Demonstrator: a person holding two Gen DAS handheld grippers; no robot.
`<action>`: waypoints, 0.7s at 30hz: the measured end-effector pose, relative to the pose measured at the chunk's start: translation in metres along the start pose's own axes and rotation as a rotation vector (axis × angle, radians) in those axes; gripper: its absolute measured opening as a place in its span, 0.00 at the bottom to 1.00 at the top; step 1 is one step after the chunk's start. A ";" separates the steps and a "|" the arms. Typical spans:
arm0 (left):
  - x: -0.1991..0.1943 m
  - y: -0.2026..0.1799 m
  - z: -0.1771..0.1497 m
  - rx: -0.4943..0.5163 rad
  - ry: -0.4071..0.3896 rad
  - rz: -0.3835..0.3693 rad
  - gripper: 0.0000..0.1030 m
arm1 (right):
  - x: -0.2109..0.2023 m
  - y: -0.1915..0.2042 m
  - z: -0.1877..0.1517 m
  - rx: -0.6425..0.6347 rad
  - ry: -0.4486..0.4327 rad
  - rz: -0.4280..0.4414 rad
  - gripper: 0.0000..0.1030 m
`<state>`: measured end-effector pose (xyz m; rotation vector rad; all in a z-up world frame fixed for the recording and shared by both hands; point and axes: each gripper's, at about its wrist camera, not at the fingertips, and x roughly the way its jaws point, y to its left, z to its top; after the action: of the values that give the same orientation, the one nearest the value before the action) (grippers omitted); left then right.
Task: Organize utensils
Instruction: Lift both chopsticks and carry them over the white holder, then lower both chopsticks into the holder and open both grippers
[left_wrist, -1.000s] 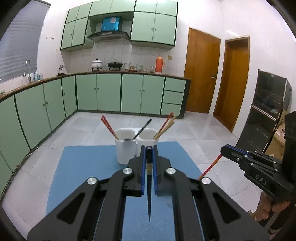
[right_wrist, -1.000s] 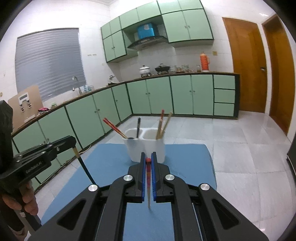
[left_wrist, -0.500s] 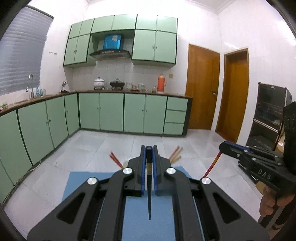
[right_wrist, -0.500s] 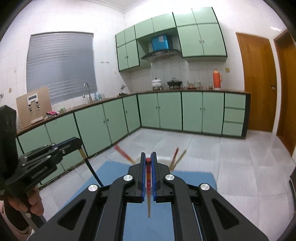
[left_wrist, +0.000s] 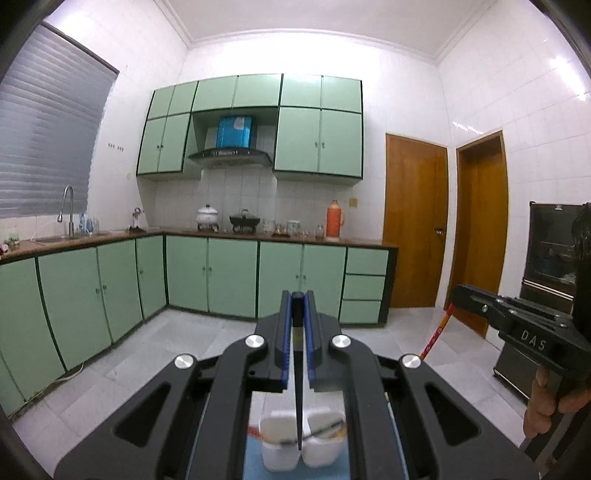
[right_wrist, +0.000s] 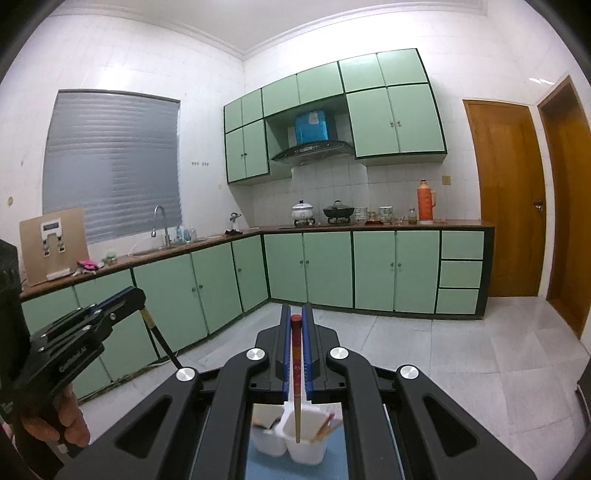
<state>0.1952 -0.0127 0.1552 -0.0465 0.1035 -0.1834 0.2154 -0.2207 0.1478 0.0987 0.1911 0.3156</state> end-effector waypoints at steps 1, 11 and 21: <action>0.007 0.000 0.001 0.002 -0.007 0.003 0.05 | 0.007 -0.002 0.001 -0.003 -0.002 -0.002 0.05; 0.081 -0.007 -0.041 0.032 0.052 0.017 0.05 | 0.079 -0.010 -0.028 -0.017 0.071 -0.013 0.05; 0.109 0.007 -0.077 0.033 0.167 0.013 0.08 | 0.099 -0.021 -0.058 0.002 0.166 0.003 0.06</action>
<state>0.2945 -0.0288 0.0672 0.0026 0.2668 -0.1753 0.3021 -0.2051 0.0711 0.0746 0.3554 0.3262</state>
